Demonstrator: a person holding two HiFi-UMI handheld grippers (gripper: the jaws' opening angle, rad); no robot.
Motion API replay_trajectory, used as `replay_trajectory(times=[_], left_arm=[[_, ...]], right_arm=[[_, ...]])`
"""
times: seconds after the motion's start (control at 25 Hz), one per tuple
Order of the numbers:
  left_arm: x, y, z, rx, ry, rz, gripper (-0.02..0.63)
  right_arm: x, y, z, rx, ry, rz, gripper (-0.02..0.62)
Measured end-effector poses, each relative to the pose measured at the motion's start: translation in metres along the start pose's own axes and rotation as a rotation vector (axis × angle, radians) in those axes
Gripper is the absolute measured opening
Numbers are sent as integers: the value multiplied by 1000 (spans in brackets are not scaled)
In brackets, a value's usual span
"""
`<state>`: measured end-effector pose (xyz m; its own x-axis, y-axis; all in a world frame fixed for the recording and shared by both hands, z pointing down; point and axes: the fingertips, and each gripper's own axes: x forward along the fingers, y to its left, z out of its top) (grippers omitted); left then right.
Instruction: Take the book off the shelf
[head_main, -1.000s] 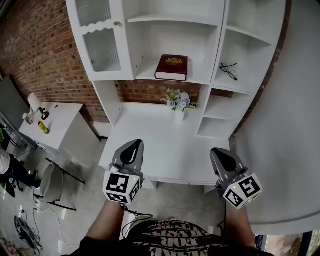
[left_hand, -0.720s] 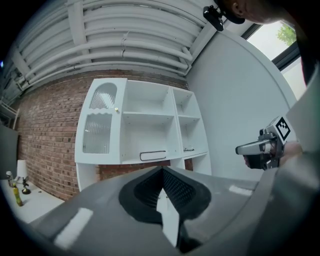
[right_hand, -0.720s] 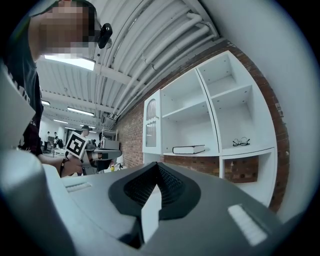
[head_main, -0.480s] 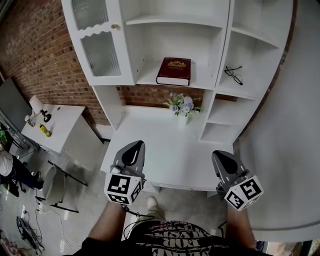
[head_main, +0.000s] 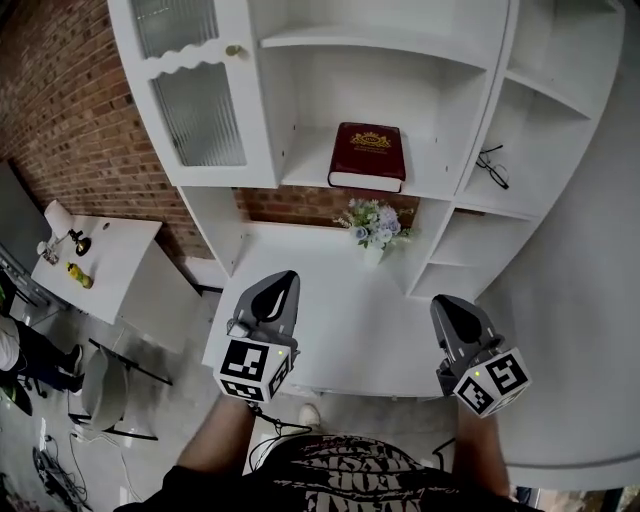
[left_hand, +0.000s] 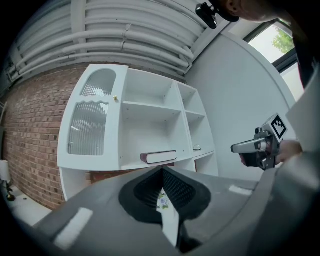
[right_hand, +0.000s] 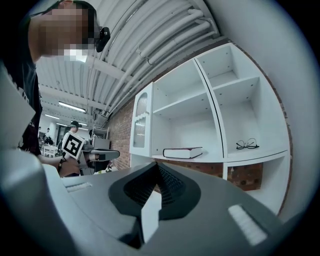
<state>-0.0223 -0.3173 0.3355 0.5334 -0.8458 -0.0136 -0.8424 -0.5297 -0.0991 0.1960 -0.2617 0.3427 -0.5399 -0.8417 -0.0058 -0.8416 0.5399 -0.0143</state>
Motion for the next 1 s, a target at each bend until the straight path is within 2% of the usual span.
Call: replay_trajectory(times=[0.44, 0.68, 0.92, 1.0], left_arm=[[67, 76, 5, -6, -58, -80, 0], [101, 86, 9, -7, -72, -142, 0], [143, 89, 2, -42, -57, -142, 2], [155, 88, 2, -52, -60, -128, 2]], right_arm=[[101, -11, 9, -35, 6, -66, 29], [133, -18, 13, -62, 19, -87, 29], [161, -53, 17, -61, 22, -87, 32], [170, -65, 17, -61, 25, -68, 52]])
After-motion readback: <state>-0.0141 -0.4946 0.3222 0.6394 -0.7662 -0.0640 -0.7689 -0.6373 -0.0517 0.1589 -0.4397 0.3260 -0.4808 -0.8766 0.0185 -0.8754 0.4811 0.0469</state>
